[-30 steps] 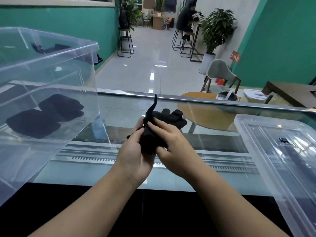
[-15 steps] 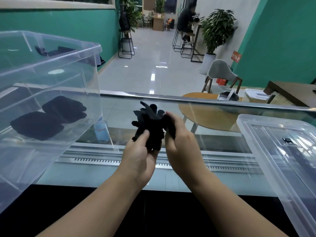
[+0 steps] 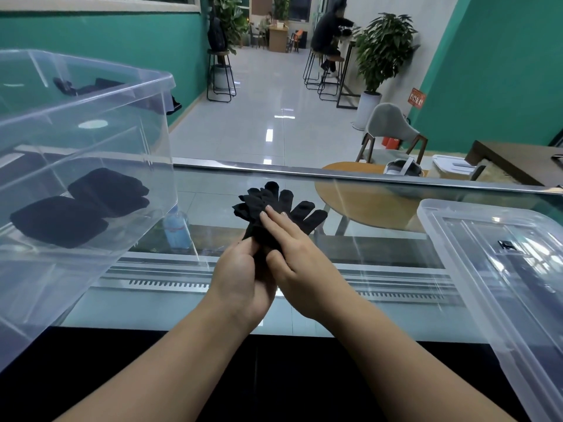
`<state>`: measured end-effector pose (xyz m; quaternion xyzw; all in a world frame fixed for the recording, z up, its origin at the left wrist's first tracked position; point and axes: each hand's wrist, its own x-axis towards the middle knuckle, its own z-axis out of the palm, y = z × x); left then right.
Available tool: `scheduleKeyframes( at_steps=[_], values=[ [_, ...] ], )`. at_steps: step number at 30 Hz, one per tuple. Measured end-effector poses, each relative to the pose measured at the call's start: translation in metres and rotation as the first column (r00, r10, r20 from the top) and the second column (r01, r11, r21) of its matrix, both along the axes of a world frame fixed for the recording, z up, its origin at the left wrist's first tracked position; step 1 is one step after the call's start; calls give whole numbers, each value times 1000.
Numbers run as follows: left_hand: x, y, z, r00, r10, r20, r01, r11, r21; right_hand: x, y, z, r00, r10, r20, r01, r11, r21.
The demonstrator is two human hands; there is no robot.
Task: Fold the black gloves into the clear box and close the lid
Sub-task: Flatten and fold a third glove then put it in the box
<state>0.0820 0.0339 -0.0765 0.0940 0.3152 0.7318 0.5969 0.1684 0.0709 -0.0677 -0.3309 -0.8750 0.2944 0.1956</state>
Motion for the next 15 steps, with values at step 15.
scheduleKeyframes(
  at_steps=[15],
  values=[
    [-2, -6, 8, 972, -203, 115, 198, 979, 53, 8, 10, -1, 986, 84, 145, -103, 987, 125]
  ],
)
